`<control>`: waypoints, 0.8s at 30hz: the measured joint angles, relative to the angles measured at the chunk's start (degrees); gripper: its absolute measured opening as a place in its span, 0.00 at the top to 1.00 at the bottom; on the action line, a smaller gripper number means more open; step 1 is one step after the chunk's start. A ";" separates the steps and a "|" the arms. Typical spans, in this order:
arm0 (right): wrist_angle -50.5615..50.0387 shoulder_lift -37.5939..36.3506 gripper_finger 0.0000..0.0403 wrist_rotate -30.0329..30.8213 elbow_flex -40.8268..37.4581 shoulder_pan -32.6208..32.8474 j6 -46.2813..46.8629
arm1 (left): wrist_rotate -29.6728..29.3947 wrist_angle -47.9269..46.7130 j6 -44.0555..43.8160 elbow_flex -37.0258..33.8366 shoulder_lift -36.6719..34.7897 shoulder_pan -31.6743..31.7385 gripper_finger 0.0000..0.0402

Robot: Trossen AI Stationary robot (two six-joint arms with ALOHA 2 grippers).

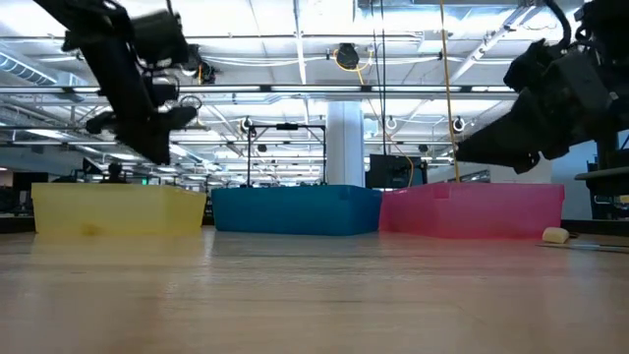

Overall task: Pick & Place Kitchen Items
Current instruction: Put the bottom light yellow knife into the yellow bin

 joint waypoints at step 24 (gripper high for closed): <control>11.60 2.62 0.68 -19.60 10.68 1.93 -14.65 | 10.72 30.61 24.00 0.04 6.05 -25.93 0.78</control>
